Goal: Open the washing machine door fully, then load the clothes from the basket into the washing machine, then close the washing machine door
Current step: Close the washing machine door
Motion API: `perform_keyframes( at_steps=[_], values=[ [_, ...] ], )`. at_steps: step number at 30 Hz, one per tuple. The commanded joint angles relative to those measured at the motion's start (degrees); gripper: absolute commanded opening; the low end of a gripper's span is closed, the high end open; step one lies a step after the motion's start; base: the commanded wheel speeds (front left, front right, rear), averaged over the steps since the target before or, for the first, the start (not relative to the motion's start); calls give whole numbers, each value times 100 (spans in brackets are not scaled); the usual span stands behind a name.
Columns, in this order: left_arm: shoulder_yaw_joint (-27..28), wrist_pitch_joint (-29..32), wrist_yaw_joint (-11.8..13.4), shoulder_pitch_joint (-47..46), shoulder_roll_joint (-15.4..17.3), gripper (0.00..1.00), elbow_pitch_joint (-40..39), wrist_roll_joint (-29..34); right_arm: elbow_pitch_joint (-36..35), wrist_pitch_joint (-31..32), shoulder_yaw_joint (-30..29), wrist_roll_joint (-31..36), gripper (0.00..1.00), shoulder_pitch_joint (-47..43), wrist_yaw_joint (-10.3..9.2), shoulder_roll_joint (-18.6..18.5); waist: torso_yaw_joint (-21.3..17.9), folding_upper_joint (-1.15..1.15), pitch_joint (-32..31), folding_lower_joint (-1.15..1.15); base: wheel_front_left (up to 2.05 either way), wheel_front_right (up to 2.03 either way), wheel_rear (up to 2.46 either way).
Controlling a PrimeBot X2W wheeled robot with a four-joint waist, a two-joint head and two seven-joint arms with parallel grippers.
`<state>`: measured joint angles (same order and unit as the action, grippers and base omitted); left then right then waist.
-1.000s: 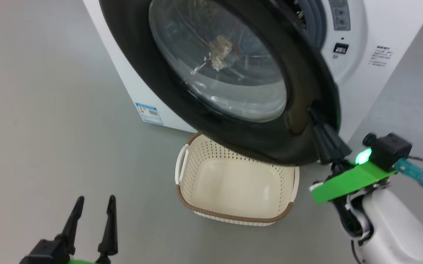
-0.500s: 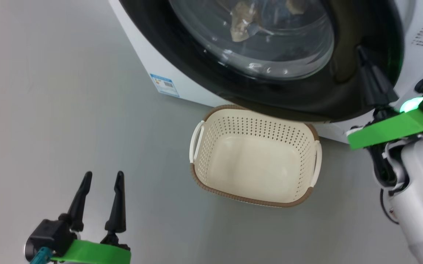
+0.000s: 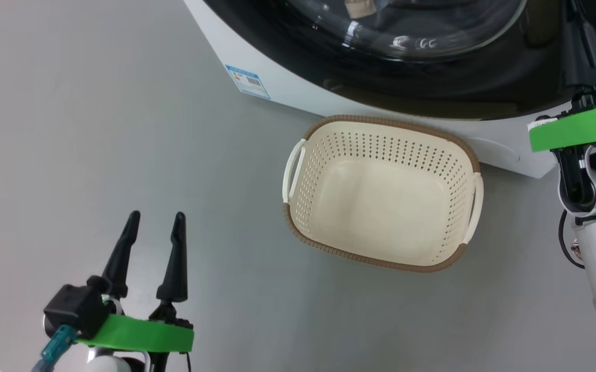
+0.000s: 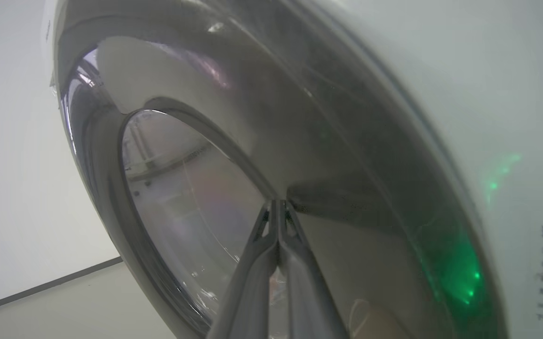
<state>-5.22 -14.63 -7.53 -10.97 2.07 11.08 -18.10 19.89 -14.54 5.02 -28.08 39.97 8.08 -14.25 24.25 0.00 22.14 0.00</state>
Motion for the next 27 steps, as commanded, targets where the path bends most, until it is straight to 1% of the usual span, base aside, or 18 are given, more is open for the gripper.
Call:
perform_keyframes(
  at_steps=[1, 6, 11, 24, 27],
  values=[
    [182, -37, 4, -127, 81, 100, -171, -42, -66, -46, -192, 47, 0, 281, -59, -77, 46, 0, 115, 0, 0, 0, 0],
    [157, -37, 4, -224, 81, 100, -180, -53, -7, -46, -288, 83, 0, 484, -59, -58, 41, 0, 235, 0, 0, 0, 0],
    [161, -37, 4, -250, 81, 100, -111, -28, -14, -46, -173, 105, 0, 406, -59, 0, -10, 0, 184, 0, 0, 0, 0],
    [288, -37, 4, -40, 81, 100, 185, 212, -129, -46, 148, 3, 0, -494, -59, 256, -303, 0, -467, 0, 0, 0, 0],
    [381, -37, 4, 66, 81, 100, 233, 330, -185, -46, 197, -19, 0, -820, -59, 371, -435, 0, -702, 0, 0, 0, 0]
  ],
)
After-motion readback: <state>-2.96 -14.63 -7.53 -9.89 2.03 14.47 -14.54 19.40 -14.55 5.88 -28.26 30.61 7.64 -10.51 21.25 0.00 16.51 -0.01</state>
